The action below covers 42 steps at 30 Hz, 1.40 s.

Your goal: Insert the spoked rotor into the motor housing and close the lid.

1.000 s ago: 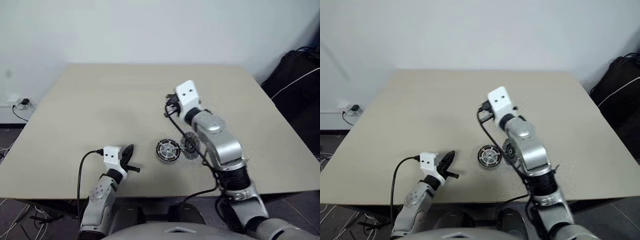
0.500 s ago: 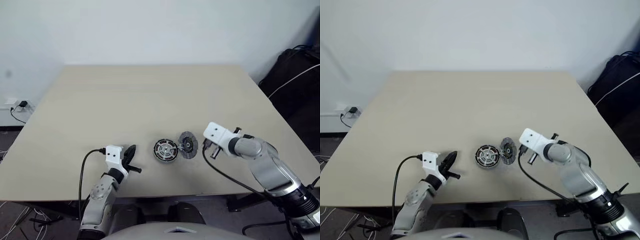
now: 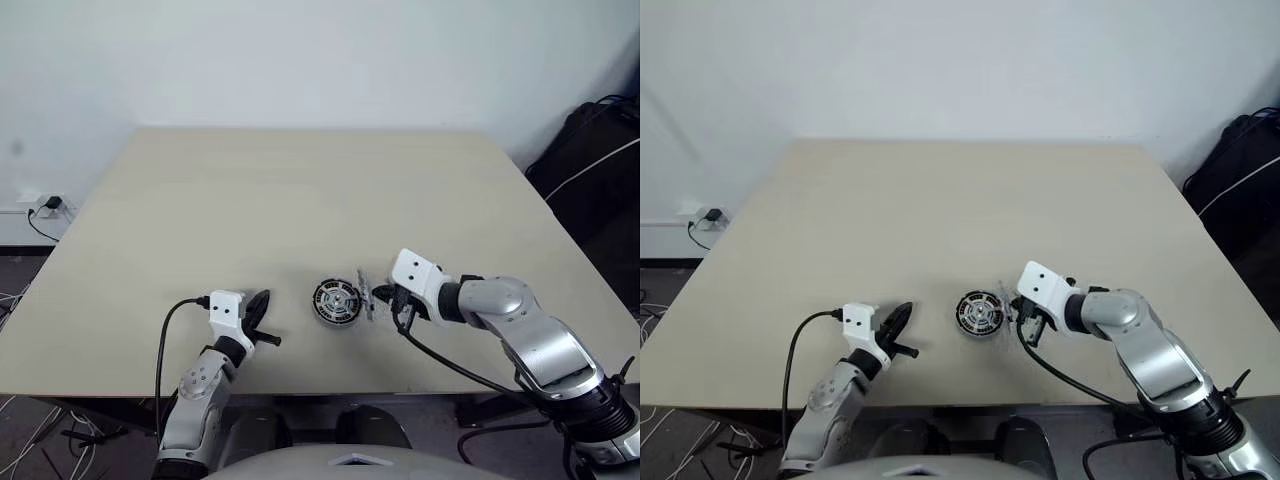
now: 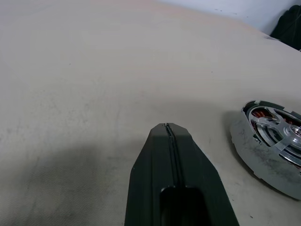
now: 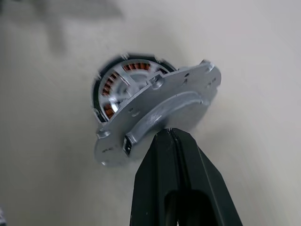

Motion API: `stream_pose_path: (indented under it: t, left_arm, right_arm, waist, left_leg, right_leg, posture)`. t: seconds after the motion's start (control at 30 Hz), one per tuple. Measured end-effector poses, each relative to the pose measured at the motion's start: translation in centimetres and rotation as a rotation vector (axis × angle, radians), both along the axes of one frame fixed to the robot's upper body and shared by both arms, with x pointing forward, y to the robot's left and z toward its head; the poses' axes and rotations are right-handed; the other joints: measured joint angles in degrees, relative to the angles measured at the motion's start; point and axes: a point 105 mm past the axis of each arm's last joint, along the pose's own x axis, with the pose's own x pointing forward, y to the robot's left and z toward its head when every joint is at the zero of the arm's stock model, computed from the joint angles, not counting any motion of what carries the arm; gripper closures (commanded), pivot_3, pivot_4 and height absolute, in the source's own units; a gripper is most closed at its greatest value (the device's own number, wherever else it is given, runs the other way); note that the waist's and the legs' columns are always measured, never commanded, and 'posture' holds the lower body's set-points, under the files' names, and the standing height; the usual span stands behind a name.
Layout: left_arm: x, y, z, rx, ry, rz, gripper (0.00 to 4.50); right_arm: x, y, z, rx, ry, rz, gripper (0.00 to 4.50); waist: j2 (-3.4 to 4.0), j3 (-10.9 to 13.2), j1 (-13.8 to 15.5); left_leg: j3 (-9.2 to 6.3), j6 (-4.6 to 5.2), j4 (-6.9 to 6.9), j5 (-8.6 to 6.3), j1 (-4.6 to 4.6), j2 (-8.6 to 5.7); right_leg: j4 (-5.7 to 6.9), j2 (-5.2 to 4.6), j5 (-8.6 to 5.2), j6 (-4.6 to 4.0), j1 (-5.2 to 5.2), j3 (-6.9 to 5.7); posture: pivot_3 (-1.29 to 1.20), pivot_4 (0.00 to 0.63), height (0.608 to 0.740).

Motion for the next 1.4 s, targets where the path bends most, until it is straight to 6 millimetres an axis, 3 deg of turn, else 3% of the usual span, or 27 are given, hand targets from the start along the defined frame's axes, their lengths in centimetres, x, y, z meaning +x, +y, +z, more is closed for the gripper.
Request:
stream_pose_path:
  t: [0.23, 0.47, 1.1, 1.4]
  left_arm:
    - [0.0, 0.1, 0.0, 0.001, -0.001, 0.005, 4.5]
    - [0.0, 0.3, 0.2, 0.008, -0.006, 0.01, 4.5]
    - [0.0, 0.4, 0.0, 0.009, 0.008, 0.01, 4.5]
    - [0.1, 0.4, 0.1, 0.009, 0.006, 0.01, 4.5]
  right_arm:
    - [-0.4, 1.6, -0.5, 0.04, 0.02, 0.049, 4.47]
    - [-0.2, -0.5, -2.7, -0.109, 0.052, 0.024, 4.47]
    - [0.3, 3.6, -1.8, 0.04, 0.027, 0.065, 4.47]
    - [1.3, 4.5, -4.2, 0.019, 0.071, 0.035, 4.47]
  waist:
    - [0.01, 0.0, 0.0]
    - [0.01, 0.0, 0.1]
    - [0.01, 0.0, 0.0]
    - [0.03, 0.0, -0.1]
  left_leg:
    - [0.0, 0.02, 0.0, -0.01, 0.01, 0.0]
    - [0.01, -0.17, 0.02, 0.1, 0.0, -0.02]
    - [0.0, -0.19, 0.06, 0.11, 0.01, -0.01]
    - [0.02, -0.24, 0.07, 0.14, 0.01, -0.02]
  right_leg:
    - [0.04, 0.0, 0.0, 0.0, -0.01, 0.0]
    - [0.04, -0.04, 0.0, 0.0, -0.01, 0.0]
    - [0.1, -0.03, 0.01, 0.01, -0.01, 0.0]
    - [0.14, -0.03, 0.03, 0.01, 0.0, 0.0]
  posture:
    - [0.0, 0.0, 0.74]
    - [0.0, 0.0, 0.74]
    - [0.0, 0.0, 0.74]
    - [0.0, 0.0, 0.74]
